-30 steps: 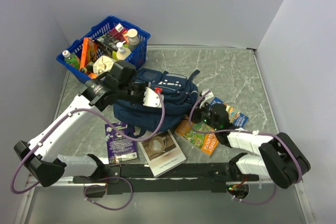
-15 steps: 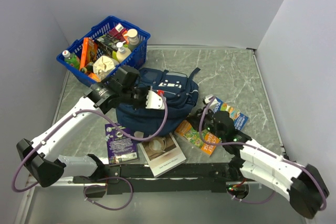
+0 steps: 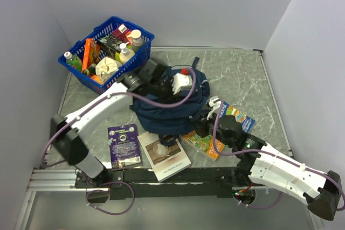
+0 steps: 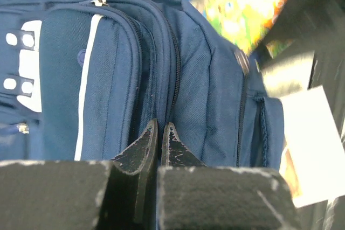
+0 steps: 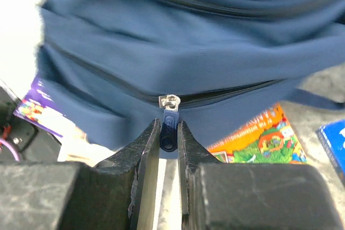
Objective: Pack the student bag
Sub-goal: Unzip the student bag at the center of the board.
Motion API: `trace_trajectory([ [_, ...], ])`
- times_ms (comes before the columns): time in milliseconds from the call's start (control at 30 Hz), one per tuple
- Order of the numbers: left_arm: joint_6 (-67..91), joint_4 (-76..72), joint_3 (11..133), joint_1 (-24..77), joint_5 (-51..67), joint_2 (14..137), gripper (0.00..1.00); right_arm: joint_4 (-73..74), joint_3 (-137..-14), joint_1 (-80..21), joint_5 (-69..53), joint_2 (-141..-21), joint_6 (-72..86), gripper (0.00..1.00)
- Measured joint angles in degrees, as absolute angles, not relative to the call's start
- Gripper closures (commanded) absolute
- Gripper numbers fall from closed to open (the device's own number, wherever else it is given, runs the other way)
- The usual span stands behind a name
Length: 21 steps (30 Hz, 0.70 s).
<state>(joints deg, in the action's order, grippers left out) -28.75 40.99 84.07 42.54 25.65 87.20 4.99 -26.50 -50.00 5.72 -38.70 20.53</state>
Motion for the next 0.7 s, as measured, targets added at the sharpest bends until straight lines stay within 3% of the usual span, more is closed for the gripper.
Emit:
trace_trajectory([
  [400,-8.93,41.1,100.27,42.72,27.97,103.66,0.99,7.4,-28.34,-58.81,18.35,-38.79,18.65,1.0],
  [700,-1.26,38.74,107.11,42.68,30.33,108.71,0.99,5.56,-33.08,-63.81,24.75,-47.2,15.05,1.0],
])
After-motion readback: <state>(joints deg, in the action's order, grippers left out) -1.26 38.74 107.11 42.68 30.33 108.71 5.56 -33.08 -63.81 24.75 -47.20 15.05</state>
